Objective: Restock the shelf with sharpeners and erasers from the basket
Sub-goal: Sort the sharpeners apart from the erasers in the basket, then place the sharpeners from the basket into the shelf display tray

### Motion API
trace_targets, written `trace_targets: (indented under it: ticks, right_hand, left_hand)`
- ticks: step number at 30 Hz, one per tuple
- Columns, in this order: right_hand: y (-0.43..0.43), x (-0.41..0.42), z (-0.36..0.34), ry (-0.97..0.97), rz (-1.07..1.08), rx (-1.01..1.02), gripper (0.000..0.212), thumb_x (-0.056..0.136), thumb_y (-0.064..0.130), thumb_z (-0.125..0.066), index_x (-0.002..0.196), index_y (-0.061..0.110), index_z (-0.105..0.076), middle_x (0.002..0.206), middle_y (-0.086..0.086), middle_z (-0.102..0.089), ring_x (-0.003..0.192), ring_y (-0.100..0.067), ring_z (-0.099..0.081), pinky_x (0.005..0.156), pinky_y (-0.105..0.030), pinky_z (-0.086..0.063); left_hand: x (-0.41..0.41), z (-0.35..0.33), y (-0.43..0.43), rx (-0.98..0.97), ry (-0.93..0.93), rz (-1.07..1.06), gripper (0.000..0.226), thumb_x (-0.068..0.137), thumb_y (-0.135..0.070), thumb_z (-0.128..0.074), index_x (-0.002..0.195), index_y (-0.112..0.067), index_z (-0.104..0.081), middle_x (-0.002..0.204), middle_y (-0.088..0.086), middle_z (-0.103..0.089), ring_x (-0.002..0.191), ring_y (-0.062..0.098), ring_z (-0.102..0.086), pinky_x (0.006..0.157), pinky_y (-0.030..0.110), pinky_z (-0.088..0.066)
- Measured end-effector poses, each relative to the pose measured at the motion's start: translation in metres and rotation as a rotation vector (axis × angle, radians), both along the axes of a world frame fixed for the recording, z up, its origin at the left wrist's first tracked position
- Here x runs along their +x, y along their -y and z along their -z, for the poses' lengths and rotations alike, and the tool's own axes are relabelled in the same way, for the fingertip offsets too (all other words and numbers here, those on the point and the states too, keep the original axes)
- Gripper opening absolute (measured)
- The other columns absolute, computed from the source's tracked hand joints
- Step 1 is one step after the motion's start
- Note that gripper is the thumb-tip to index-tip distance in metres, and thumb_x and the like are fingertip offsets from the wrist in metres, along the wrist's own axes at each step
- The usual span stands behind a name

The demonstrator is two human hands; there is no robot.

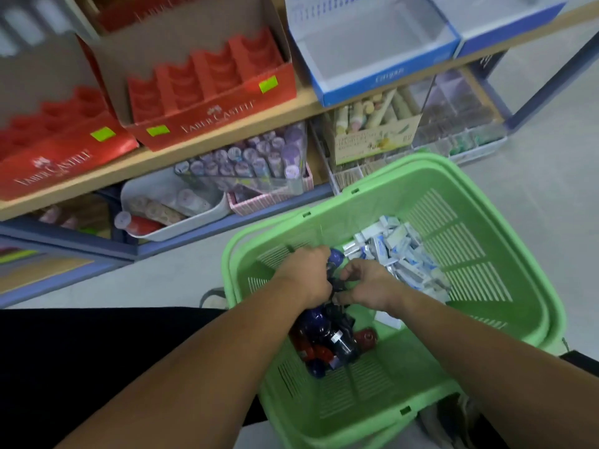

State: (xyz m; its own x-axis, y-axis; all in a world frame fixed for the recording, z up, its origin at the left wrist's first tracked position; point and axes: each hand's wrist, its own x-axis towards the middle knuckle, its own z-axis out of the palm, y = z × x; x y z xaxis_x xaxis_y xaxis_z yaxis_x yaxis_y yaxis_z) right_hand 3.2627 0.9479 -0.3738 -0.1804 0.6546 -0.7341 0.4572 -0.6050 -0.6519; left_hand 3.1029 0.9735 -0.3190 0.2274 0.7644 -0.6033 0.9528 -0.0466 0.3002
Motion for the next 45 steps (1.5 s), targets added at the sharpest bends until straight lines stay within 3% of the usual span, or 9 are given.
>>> trace_targets:
  ticks: [4,11,17,20,23,29,38,41,45]
  right_hand:
    - [-0.002,-0.003,-0.035,-0.079,0.080,-0.032,0.040,0.072,-0.006,-0.084,0.098,0.009,-0.057,0.076,-0.005,-0.066,0.063,-0.015,-0.061,0.059,-0.026,-0.053]
    - [-0.026,-0.002,-0.146,-0.273,0.153,-0.003,0.032,0.088,-0.010,-0.069,0.109,0.011,-0.057,0.108,-0.012,-0.075,0.096,-0.026,-0.074,0.081,-0.040,-0.062]
    - [-0.029,-0.002,-0.241,-0.481,0.123,-0.047,0.039,0.098,-0.014,-0.048,0.128,0.009,-0.057,0.128,-0.014,-0.067,0.119,-0.037,-0.065,0.087,-0.068,-0.054]
    - [-0.027,-0.004,-0.280,-0.593,0.110,-0.035,0.045,0.096,-0.019,-0.043,0.127,0.009,-0.058,0.123,-0.013,-0.066,0.115,-0.032,-0.066,0.090,-0.071,-0.051]
    - [-0.027,-0.009,-0.310,-0.650,0.074,0.011,0.048,0.088,-0.018,-0.055,0.125,0.011,-0.060,0.117,-0.013,-0.065,0.109,-0.033,-0.063,0.087,-0.063,-0.055]
    - [-0.042,-0.044,-0.334,-0.529,0.089,0.242,0.023,0.094,-0.003,-0.063,0.114,0.009,-0.059,0.097,-0.014,-0.072,0.092,-0.033,-0.070,0.083,-0.054,-0.060]
    - [-0.094,-0.102,-0.324,-0.621,0.141,0.231,0.039,0.088,-0.009,-0.066,0.126,-0.001,-0.061,0.112,-0.023,-0.074,0.096,-0.031,-0.073,0.073,-0.031,-0.063]
    - [-0.112,-0.110,-0.314,-0.582,0.152,0.235,0.035,0.090,-0.004,-0.068,0.125,0.002,-0.063,0.112,-0.023,-0.074,0.092,-0.030,-0.073,0.069,-0.031,-0.063]
    - [-0.127,-0.128,-0.313,-0.461,0.077,0.294,0.022,0.099,0.003,-0.059,0.118,0.011,-0.068,0.116,-0.018,-0.072,0.100,-0.032,-0.075,0.080,-0.044,-0.063]
  left_hand:
    - [0.007,-0.039,-0.001,0.027,0.021,-0.015,0.034,0.081,-0.018,-0.071,0.113,-0.019,-0.059,0.108,0.005,-0.064,0.097,0.027,-0.063,0.078,0.036,-0.053]
    - [-0.033,-0.124,0.002,0.025,0.334,-0.232,0.041,0.085,-0.022,-0.077,0.122,-0.027,-0.061,0.094,-0.003,-0.061,0.078,0.015,-0.062,0.064,0.026,-0.051]
    - [-0.059,-0.186,0.014,-0.008,0.715,-0.425,0.041,0.083,-0.010,-0.082,0.117,-0.022,-0.064,0.102,0.014,-0.071,0.084,0.028,-0.076,0.078,0.044,-0.065]
    - [-0.065,-0.218,0.020,-0.014,0.879,-0.449,0.032,0.089,-0.005,-0.077,0.113,-0.022,-0.063,0.105,0.010,-0.071,0.085,0.024,-0.075,0.080,0.040,-0.064]
    - [-0.071,-0.244,0.023,0.026,0.985,-0.460,0.029,0.088,-0.001,-0.076,0.112,-0.015,-0.065,0.104,0.012,-0.072,0.082,0.022,-0.073,0.081,0.044,-0.064]
    - [-0.093,-0.286,0.014,0.135,0.913,-0.498,0.028,0.087,-0.003,-0.078,0.111,-0.013,-0.066,0.098,0.013,-0.077,0.080,0.027,-0.077,0.075,0.043,-0.065]
    - [-0.157,-0.299,-0.035,0.246,0.807,-0.811,0.028,0.082,-0.005,-0.084,0.105,-0.011,-0.069,0.086,0.013,-0.078,0.072,0.025,-0.076,0.069,0.034,-0.065]
    - [-0.166,-0.293,-0.049,0.220,0.852,-0.858,0.028,0.083,-0.003,-0.082,0.106,-0.010,-0.069,0.086,0.011,-0.079,0.071,0.021,-0.076,0.063,0.026,-0.062]
    - [-0.180,-0.283,-0.062,0.206,0.863,-0.887,0.028,0.086,-0.006,-0.081,0.109,-0.015,-0.069,0.093,0.011,-0.079,0.082,0.027,-0.078,0.077,0.036,-0.065]
